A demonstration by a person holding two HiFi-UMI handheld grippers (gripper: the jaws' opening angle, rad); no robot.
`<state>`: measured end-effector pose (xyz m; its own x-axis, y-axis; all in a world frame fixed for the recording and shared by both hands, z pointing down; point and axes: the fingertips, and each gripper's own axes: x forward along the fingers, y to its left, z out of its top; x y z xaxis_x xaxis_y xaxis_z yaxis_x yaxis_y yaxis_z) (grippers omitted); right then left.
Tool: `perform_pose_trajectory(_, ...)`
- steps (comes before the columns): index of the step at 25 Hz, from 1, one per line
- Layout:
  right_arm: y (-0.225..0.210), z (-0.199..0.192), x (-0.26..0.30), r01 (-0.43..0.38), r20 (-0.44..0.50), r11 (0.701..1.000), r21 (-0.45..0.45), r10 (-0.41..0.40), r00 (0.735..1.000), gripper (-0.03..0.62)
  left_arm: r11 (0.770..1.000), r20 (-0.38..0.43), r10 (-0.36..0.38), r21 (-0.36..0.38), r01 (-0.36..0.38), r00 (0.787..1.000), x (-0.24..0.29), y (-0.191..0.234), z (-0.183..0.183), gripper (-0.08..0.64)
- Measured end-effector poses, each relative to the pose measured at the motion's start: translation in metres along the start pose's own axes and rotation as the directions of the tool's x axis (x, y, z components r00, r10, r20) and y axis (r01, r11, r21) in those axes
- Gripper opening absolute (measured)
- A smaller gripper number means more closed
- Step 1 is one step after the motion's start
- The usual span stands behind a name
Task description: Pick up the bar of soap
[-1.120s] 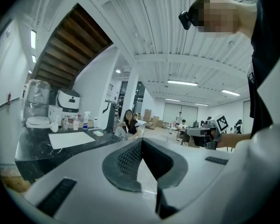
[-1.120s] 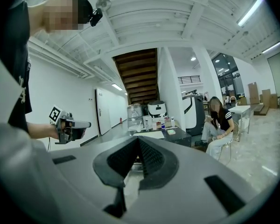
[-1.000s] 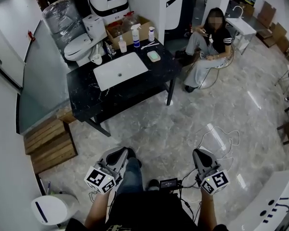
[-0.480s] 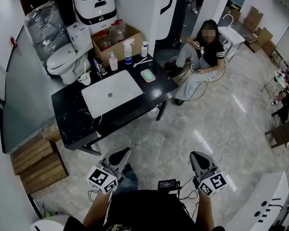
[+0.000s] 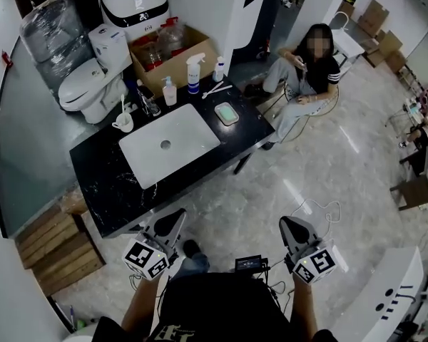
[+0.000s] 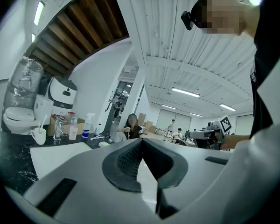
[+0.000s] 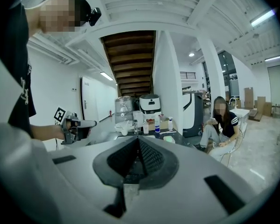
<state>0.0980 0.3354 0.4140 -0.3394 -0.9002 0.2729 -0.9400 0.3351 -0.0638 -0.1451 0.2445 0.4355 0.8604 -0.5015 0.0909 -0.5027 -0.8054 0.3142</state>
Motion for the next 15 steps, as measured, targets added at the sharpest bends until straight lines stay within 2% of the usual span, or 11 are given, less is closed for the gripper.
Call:
perform_pose_trajectory(3, -0.005, 0.001, 0.011, 0.017, -0.013, 1.000, 0.016, -0.017, 1.000, 0.008, 0.987, 0.054, -0.013, -0.160, 0.021, 0.998, 0.005, 0.019, 0.007, 0.008)
perform_pose_trajectory(5, -0.008, 0.002, 0.014, 0.034, -0.011, 0.999, 0.029, -0.033, 0.999, 0.008, 0.975, 0.082, 0.001, -0.221, 0.017, 0.997, 0.009, 0.033, 0.012, 0.008)
perform_pose_trajectory(8, -0.011, -0.002, 0.015, 0.055, -0.017, 0.998, 0.033, -0.054, 0.998, 0.008, 0.980, 0.046, 0.011, -0.197, -0.002, 0.999, 0.022, 0.046, 0.005, 0.008)
perform_pose_trajectory(10, -0.012, -0.003, 0.010, 0.075, -0.011, 0.996, 0.041, -0.074, 0.997, 0.008, 0.978, 0.010, -0.004, -0.208, 0.006, 1.000, 0.033, 0.051, -0.005, 0.008)
perform_pose_trajectory(12, -0.020, -0.006, -0.004, 0.106, 0.015, 0.990, 0.092, -0.108, 0.994, 0.008, 0.973, -0.023, -0.016, -0.229, 0.010, 1.000, 0.047, 0.050, -0.015, 0.008)
perform_pose_trajectory(15, -0.039, -0.015, -0.021, 0.174, 0.029, 0.973, 0.152, -0.180, 0.983, 0.008, 0.978, -0.034, -0.046, -0.203, 0.038, 0.998, 0.073, 0.039, -0.014, 0.008)
